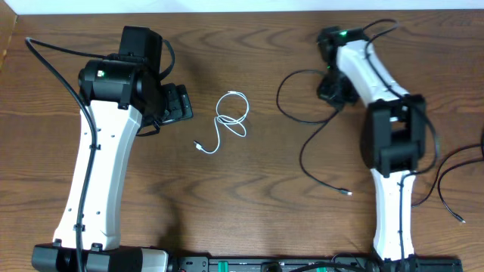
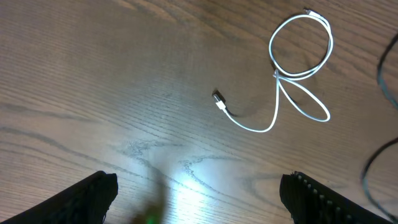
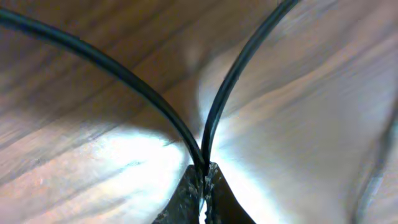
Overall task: Untangle cables
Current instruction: 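Carry the black cable to the right table edge with the right gripper, then grasp the white cable with the right gripper and lift it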
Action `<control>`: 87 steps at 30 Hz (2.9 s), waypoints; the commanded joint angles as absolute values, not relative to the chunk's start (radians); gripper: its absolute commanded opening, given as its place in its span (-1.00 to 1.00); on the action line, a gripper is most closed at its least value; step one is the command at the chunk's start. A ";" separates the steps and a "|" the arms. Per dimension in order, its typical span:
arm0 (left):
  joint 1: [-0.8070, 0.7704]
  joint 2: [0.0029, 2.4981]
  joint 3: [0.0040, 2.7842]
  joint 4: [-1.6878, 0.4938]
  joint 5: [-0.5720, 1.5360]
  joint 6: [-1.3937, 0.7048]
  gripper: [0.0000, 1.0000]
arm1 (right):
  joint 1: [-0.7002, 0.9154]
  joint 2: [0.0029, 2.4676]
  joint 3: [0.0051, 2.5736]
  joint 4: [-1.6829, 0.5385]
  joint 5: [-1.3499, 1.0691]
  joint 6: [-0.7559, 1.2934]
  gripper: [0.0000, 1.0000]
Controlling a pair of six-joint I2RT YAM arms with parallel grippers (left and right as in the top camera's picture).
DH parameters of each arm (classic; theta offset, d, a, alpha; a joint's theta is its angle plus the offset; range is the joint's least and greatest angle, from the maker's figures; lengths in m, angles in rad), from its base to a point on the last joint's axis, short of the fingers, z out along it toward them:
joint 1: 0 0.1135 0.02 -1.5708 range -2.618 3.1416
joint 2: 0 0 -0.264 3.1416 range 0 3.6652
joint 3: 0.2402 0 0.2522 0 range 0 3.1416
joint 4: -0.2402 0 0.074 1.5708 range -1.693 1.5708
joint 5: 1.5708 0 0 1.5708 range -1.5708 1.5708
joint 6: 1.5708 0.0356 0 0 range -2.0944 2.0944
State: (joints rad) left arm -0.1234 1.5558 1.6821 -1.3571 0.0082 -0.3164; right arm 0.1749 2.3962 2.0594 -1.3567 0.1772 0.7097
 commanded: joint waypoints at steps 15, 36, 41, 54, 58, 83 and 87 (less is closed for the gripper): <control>-0.119 1.550 1.686 -1.369 -0.008 -0.311 0.78 | -0.413 1.969 2.066 -1.384 0.435 0.537 -0.98; -0.119 1.551 1.686 -1.375 -0.086 -0.308 0.78 | -0.440 1.969 2.066 -1.395 -0.299 0.113 0.28; -0.119 1.551 1.659 -1.384 -0.187 -0.312 0.78 | -0.177 1.969 2.066 -1.404 -0.298 0.002 0.34; -0.050 1.551 1.622 -1.479 -0.315 -0.532 0.79 | 0.352 2.000 2.065 -1.181 -0.270 -0.014 0.76; -0.001 1.551 1.622 -1.488 -0.300 -0.540 0.79 | 0.474 2.052 2.065 -1.146 -0.268 -0.088 0.78; 0.011 1.551 1.622 -1.483 -0.299 -0.537 0.79 | 0.646 2.296 2.069 -1.207 -0.273 -0.090 -0.98; 0.011 1.551 1.622 -1.477 -0.273 -0.536 0.79 | 0.640 2.226 2.110 -1.292 -0.280 -0.095 -0.98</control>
